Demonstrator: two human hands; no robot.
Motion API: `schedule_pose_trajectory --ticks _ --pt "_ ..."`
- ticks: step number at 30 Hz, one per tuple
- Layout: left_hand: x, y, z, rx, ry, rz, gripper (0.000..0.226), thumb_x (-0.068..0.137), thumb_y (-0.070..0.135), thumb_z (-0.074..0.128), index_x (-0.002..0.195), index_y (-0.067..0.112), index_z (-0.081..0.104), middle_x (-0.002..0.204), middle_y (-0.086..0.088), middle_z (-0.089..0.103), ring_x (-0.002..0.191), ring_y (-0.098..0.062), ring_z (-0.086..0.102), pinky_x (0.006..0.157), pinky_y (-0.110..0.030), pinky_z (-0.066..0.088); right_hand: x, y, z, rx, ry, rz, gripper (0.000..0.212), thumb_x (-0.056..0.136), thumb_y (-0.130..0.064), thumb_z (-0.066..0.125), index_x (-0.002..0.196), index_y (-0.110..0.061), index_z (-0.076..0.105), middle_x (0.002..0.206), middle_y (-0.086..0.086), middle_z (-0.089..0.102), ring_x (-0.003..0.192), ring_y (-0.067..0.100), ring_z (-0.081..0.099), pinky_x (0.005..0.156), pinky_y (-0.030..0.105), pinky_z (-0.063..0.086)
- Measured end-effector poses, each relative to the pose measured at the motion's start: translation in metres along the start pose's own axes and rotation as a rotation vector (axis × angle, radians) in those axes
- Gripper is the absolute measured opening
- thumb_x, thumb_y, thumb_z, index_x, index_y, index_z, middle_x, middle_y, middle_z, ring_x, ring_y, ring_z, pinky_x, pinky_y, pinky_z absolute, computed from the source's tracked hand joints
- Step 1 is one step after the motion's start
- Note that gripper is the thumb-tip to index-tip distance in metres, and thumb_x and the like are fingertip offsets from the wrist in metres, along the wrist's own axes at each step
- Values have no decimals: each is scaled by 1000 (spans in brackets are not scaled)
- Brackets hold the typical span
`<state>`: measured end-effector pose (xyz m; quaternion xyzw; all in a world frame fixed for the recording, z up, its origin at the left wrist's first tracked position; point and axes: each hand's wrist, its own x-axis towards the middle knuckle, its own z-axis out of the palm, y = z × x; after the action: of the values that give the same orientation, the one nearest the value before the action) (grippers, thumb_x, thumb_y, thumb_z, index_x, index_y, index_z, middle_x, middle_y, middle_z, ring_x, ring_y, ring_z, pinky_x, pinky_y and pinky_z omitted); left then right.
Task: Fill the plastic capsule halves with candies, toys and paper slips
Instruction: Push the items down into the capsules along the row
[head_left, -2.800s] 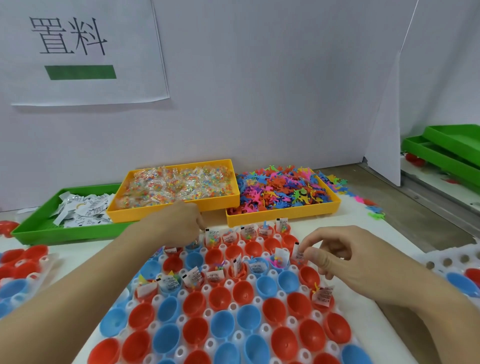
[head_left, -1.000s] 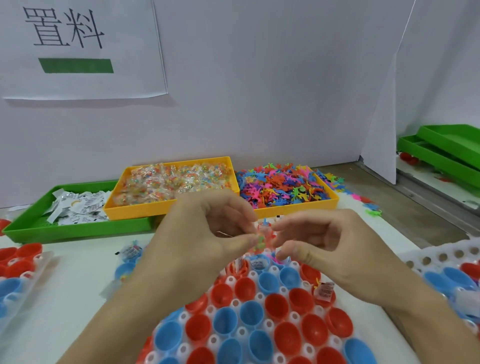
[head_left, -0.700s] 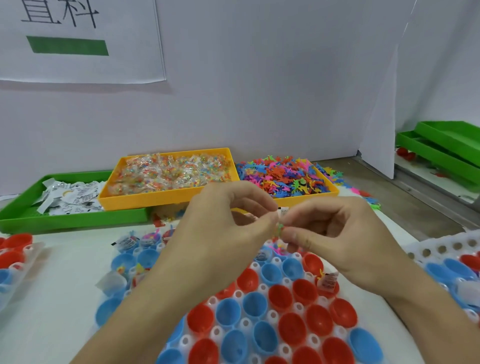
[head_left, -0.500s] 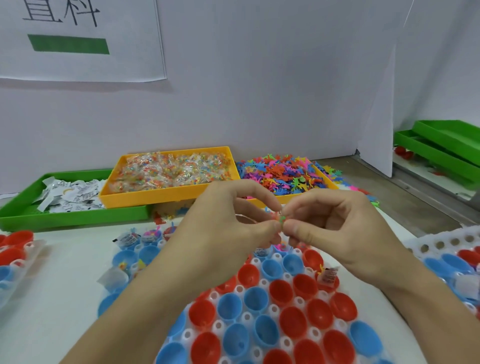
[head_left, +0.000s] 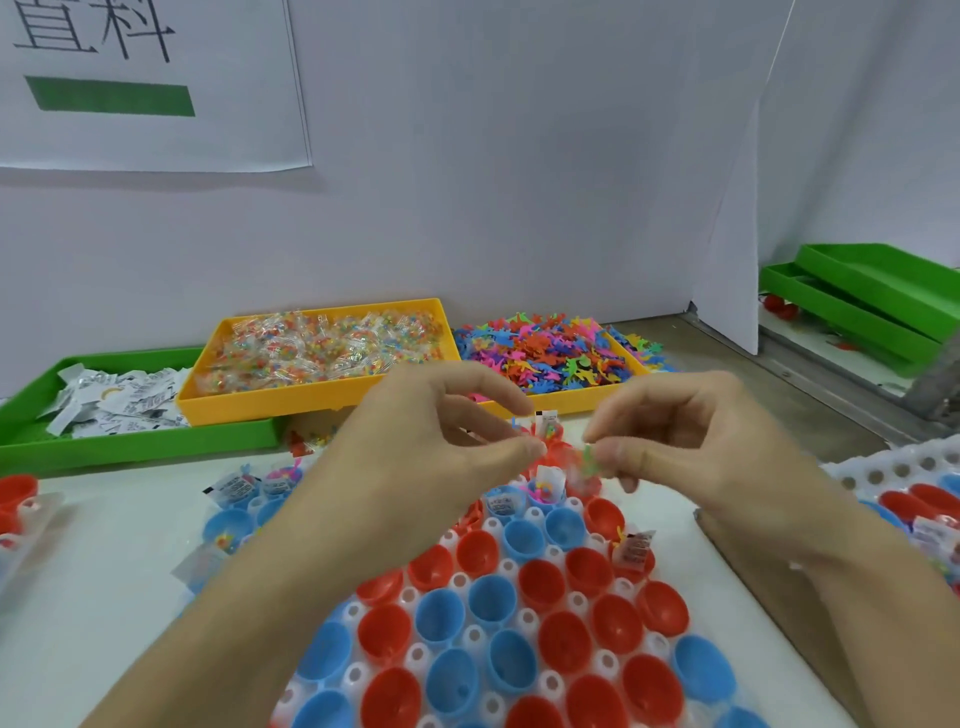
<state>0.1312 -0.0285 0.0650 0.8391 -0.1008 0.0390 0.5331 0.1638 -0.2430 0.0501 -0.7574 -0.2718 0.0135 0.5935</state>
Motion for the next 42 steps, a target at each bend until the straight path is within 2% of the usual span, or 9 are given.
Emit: schedule_pose_trajectory --ticks 3,7,11,16,23,28,32,37,42 --pt "0 4 -13 18 60 27 13 78 27 76 86 36 72 75 7 76 72 -16 73 79 -50 59 -6 -2 -20 -185 -112 106 26 79 6 76 74 -20 77 68 9 72 56 8 62 55 19 51" --pt "-1 8 -29 10 96 44 10 78 25 72 86 31 74 77 -1 76 76 -19 73 86 -47 57 -8 0 -25 -363 -203 220 27 81 -1 77 75 -27 78 75 5 76 71 16 72 72 30 59" --pt "-1 8 -36 -42 137 32 8 82 13 70 83 18 76 79 -7 76 71 -18 74 74 -34 58 -10 -5 -25 -402 -283 284 28 82 -3 77 76 -30 79 77 1 77 76 13 74 75 24 58" --pt "0 8 -38 2 138 34 11 86 9 66 84 16 75 75 -4 76 71 -18 74 69 -25 58 -9 -2 -22 -499 -311 359 19 79 -16 82 76 -34 78 77 -4 77 76 11 73 81 36 59" --pt "1 6 -41 23 141 67 14 88 10 65 82 18 75 76 -1 76 70 -15 74 67 -22 59 -8 0 -17 -607 -310 354 15 77 -27 83 74 -40 77 74 -12 75 67 5 64 73 34 56" --pt "1 6 -43 39 117 91 14 87 15 65 81 23 76 77 1 76 72 -14 74 65 -19 57 -8 2 -15 -655 -302 330 14 76 -30 84 74 -42 76 70 -14 72 61 4 56 60 20 48" --pt "0 7 -44 27 111 110 15 85 19 66 82 30 76 77 2 77 72 -11 74 61 -14 54 -8 3 -16 -664 -276 326 16 72 -34 87 71 -42 73 68 -15 68 61 4 53 64 28 50" --pt "0 6 -47 3 124 127 16 86 16 65 82 29 76 78 1 77 72 -11 74 59 -13 53 -7 6 -13 -736 -275 333 20 69 -37 89 68 -43 70 68 -19 63 64 0 54 61 21 47" --pt "1 3 -51 22 134 141 16 87 18 66 84 30 75 79 3 77 74 -12 75 64 -19 58 -7 5 -11 -776 -290 336 21 71 -34 88 64 -40 70 69 -21 63 65 0 56 61 18 47"
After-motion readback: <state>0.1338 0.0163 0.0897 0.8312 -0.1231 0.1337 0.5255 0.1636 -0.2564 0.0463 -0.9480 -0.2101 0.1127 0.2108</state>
